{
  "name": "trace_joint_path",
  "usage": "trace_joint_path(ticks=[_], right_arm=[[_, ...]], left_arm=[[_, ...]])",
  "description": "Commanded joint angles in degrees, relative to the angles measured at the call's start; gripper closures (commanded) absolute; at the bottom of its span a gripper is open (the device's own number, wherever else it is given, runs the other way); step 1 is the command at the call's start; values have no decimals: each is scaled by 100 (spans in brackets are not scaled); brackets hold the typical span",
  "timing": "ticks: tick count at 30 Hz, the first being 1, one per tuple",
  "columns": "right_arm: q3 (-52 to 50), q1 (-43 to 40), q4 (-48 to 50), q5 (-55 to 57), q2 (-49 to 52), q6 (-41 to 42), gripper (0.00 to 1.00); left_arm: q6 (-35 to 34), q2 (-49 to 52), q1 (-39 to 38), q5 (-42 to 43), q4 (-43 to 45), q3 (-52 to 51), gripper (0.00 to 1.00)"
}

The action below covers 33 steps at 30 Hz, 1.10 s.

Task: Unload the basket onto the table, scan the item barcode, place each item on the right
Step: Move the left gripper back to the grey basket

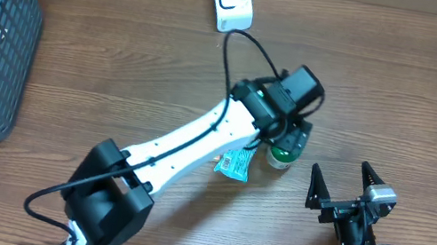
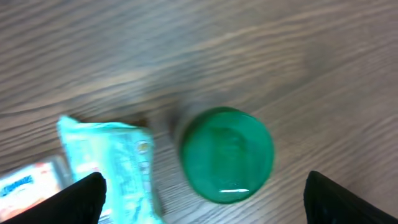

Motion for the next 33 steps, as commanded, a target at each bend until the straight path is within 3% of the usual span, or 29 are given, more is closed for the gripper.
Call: trace_joint_path(ticks=[1, 18, 21, 24, 25, 33], right_arm=[[-61, -26, 20, 50, -52, -37, 0], [-61, -26, 20, 50, -52, -37, 0], [-61, -26, 20, 50, -52, -37, 0], [-61, -26, 20, 50, -52, -39, 0], [-61, -26, 20, 50, -50, -37, 0], [-61, -26, 20, 50, -52, -39, 0]], left_arm=[[149, 284, -111, -39, 83, 48, 12], [59, 966, -267, -24, 361, 46, 11], [57, 994, -264, -22, 361, 46, 21], [55, 990, -264, -22, 358, 50, 42], [48, 990, -264, -22, 352, 50, 45], [-494, 986, -254, -44, 76, 68, 41]])
